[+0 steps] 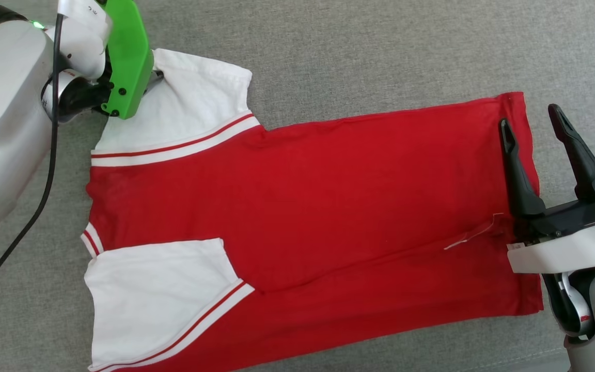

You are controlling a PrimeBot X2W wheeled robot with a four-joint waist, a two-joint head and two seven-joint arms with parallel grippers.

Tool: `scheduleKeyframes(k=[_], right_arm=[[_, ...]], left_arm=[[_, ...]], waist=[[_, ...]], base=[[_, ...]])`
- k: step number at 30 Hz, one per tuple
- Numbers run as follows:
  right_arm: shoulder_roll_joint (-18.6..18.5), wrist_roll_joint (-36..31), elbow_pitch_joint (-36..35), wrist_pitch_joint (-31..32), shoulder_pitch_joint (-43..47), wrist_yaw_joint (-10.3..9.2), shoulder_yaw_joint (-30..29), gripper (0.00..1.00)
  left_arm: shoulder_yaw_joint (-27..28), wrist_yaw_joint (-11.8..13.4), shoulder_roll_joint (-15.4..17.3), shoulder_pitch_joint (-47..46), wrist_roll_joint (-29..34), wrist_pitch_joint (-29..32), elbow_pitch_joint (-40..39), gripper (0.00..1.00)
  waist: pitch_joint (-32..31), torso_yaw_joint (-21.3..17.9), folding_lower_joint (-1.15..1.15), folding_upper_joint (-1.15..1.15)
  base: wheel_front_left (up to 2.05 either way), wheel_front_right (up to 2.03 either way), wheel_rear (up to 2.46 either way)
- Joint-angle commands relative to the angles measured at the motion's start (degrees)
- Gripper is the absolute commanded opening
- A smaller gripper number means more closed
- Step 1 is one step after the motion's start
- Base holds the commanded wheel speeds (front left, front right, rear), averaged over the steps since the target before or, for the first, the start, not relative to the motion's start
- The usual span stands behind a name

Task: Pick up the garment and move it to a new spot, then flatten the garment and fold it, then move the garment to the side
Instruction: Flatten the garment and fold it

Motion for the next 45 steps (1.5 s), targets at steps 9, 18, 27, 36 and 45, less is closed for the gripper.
scheduleKeyframes(k=[9, 18, 27, 36, 45], right_arm=[[-2.89, 0.49, 0.67, -0.25, -3.19, -0.04, -2.1, 1.0], [-17.4, 8.65, 1.3, 16.11, -9.61, -0.04, 1.75, 1.0], [-31.82, 25.87, 5.14, 42.31, -16.78, -0.04, 12.42, 1.0], [-33.17, 29.61, 14.98, 52.54, -23.63, -0.04, 20.05, 1.0], [-28.79, 30.77, 25.46, 51.41, -25.51, -0.04, 31.56, 1.0]], left_arm=[[-4.94, -0.17, 1.45, 2.97, 0.15, -7.7, -1.31, 0.0], [-6.38, -0.17, 1.64, 4.42, 2.45, -19.31, -5.1, 0.0], [-6.93, -0.14, 0.88, 4.97, 5.26, -24.33, -8.84, 0.0], [-6.98, 0.87, -0.05, 2.64, 7.67, -25.29, -12.06, 0.0], [-6.79, 1.44, -0.4, 1.3, 8.4, -25.94, -13.69, 0.0]], waist=[[-4.02, 0.93, -0.01, 0.0], [-8.97, 4.34, -0.01, 0.0], [-9.58, 7.37, -0.01, 0.0], [-6.36, 10.25, -0.01, 0.0], [-3.46, 11.93, -0.01, 0.0]], base=[[0.0, 0.0, 0.0], [0.0, 0.0, 0.0], [0.0, 0.0, 0.0], [0.0, 0.0, 0.0], [0.0, 0.0, 0.0]])
